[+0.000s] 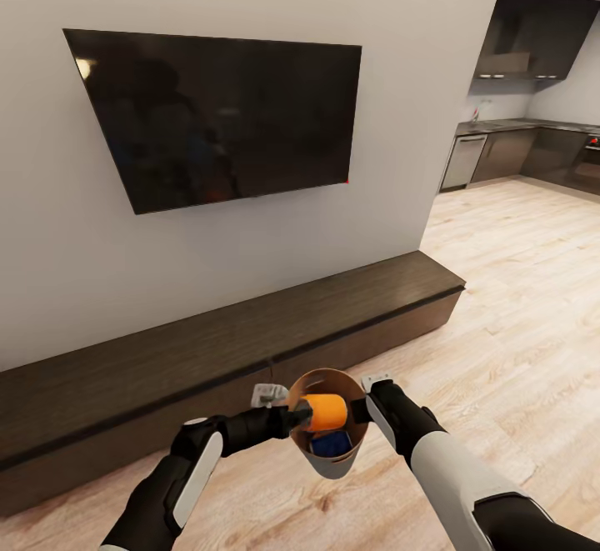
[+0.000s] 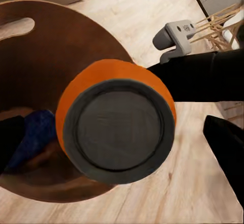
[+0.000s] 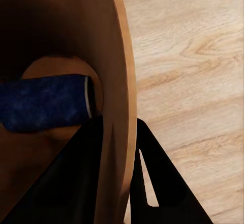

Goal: Put the three can of soda from the living room inside the tash can in the kitchen.

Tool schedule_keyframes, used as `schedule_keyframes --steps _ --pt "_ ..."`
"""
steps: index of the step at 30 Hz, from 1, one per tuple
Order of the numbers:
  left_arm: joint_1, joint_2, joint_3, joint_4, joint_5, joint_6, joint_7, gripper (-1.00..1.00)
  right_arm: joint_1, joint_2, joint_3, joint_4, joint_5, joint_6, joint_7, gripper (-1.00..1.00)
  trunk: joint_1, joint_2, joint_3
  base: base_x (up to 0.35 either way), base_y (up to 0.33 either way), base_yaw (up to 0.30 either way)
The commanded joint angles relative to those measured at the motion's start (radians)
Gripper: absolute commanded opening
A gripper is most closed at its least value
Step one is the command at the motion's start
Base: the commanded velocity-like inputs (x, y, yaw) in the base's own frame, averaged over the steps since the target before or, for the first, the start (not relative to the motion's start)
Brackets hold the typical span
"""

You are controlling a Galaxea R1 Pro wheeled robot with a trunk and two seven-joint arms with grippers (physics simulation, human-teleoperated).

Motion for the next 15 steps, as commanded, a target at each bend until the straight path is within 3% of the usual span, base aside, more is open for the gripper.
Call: schedule_keyframes --steps 1,10,15 --pt "0.000 -0.005 0.000 0.000 0.000 0.000 0.003 1.00 0.000 0.000 -0.002 -0.001 -0.006 -0.001 0.004 -1.00 0.000 0.000 0.000 0.000 0.000 0.000" --pt "0.000 -0.013 0.002 -0.015 0.001 0.001 0.005 1.00 0.000 0.000 -0.003 0.000 -0.006 -0.001 0.004 -1.00 0.000 0.000 0.000 0.000 0.000 0.000" --pt "0.001 -0.002 0.016 -0.092 0.006 0.004 -0.017 1.00 0.000 0.000 -0.003 0.000 -0.006 0.000 0.006 -1.00 0.000 0.000 0.000 0.000 0.000 0.000"
